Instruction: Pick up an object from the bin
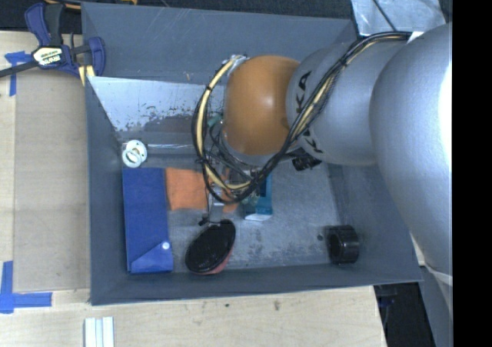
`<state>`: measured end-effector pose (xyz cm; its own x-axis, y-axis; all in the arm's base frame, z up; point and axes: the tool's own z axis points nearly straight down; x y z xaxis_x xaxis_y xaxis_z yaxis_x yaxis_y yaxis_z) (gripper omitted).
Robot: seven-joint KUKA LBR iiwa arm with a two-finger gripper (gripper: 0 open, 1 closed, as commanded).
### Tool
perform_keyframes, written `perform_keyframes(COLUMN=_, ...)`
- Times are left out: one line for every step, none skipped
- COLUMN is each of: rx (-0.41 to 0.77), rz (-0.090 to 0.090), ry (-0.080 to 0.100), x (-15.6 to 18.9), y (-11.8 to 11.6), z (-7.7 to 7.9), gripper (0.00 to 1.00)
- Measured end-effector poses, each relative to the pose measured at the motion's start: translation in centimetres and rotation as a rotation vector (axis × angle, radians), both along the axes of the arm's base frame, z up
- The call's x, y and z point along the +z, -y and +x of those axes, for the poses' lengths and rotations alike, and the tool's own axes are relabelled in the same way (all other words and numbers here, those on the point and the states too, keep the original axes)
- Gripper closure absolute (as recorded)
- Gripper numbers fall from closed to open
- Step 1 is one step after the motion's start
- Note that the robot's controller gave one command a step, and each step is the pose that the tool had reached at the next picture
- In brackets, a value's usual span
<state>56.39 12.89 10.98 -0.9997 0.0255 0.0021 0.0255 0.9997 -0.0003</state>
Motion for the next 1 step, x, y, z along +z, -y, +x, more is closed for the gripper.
perform_keyframes(rx=-0.167, rz=0.002, ry=0.009, x=1.8, y=-0.23, z=0.55, gripper=0.0)
